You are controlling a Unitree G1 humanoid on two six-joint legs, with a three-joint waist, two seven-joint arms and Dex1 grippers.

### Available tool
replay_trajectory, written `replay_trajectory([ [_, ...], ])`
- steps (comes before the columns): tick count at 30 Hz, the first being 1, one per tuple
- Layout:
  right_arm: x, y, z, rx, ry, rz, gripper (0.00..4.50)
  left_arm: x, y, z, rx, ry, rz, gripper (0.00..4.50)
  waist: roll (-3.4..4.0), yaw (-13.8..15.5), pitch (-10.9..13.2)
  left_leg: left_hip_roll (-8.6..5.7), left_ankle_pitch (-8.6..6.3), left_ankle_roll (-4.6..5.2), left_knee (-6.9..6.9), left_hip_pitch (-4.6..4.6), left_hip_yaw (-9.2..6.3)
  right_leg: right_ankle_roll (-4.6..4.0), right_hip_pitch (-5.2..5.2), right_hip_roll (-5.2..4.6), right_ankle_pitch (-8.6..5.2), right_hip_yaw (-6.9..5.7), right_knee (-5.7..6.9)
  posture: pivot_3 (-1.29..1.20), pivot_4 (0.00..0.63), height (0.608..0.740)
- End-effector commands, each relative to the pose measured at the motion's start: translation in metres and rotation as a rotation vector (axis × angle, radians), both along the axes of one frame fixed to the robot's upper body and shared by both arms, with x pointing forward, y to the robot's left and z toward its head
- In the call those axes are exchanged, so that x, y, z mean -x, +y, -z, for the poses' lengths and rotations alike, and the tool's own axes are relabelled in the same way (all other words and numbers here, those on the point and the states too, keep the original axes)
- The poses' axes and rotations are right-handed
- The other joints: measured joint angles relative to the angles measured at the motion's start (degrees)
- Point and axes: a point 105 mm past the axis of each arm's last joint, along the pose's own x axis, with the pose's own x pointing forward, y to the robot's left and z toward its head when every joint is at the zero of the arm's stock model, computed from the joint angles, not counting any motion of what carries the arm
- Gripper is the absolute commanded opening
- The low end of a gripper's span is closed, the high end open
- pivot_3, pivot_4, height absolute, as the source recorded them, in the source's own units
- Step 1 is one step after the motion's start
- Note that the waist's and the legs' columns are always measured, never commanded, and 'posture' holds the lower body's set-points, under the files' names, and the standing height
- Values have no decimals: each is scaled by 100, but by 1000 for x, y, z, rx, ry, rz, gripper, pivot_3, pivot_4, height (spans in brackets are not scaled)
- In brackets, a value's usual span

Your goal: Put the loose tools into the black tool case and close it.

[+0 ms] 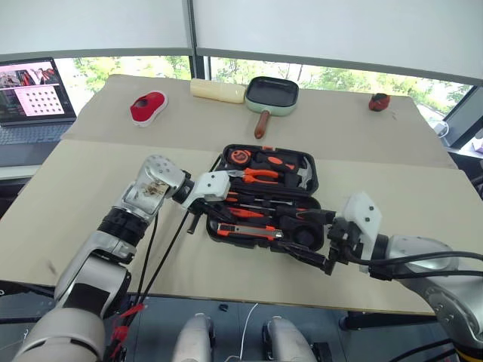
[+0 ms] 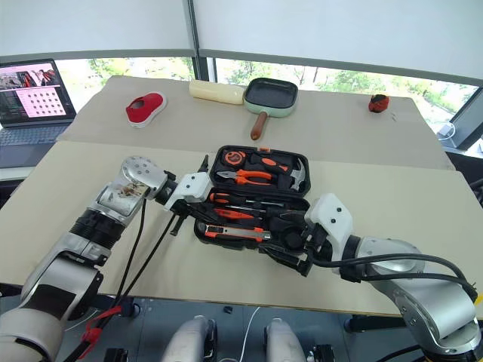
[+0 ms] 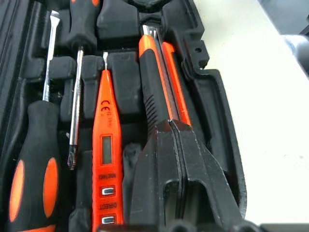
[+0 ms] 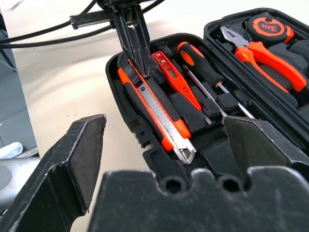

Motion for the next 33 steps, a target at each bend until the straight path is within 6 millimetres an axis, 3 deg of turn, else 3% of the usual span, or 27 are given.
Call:
replay_trajectory([
  [1, 4, 2, -9, 1, -42, -16, 4500, 2, -4, 12, -21, -12, -1, 27, 1, 1, -1, 0, 0, 0, 1, 0, 0, 0, 0, 0, 0, 0, 0, 0, 150, 740],
  [10, 2, 3, -10, -3, -43, -17, 4500, 5, -1, 44, -68, 6, -16, 27, 3, 52, -19, -1, 0, 0, 0, 31, 1, 2, 36, -1, 0, -1, -6, 0, 150, 740],
  [13, 1, 3, -9, -2, -41, -14, 4500, 5, -1, 40, -47, 7, -23, 27, 3, 51, -19, 1, -2, 1, -3, 62, -1, 2, 75, -1, -1, -7, -18, 0, 150, 740],
  [16, 0, 2, -8, 1, -39, -11, 4500, 3, 2, 24, 1, 5, -37, 27, 3, 41, -19, 2, -2, 1, -7, 77, 0, 1, 88, -2, -2, -7, -22, 0, 150, 740],
  [20, -1, 0, -8, 2, -38, -7, 4500, 4, 17, -5, 49, -1, -53, 27, 3, -17, -18, 4, -2, 1, -10, 76, -1, -1, 82, 0, -3, -7, -19, 0, 150, 740],
  [23, -1, -1, -7, 2, -34, -5, 4500, 7, 30, -14, 42, -2, -59, 27, 3, -50, -17, 7, -2, 1, -17, 73, -3, -5, 75, 3, -5, -6, -15, 0, 150, 740],
  [27, -2, 0, -6, -1, -28, -5, 4500, 11, 41, -5, -2, 9, -75, 27, 4, -35, -17, 5, -2, 1, -18, 73, -1, -4, 76, -1, -6, -6, -18, 0, 150, 740],
  [33, -4, 0, -6, 3, -26, -6, 4500, 13, 38, 16, -64, -8, -48, 27, 2, 12, -17, 4, -2, 1, -11, 69, 1, -3, 80, -4, -5, -10, -22, 0, 150, 740],
])
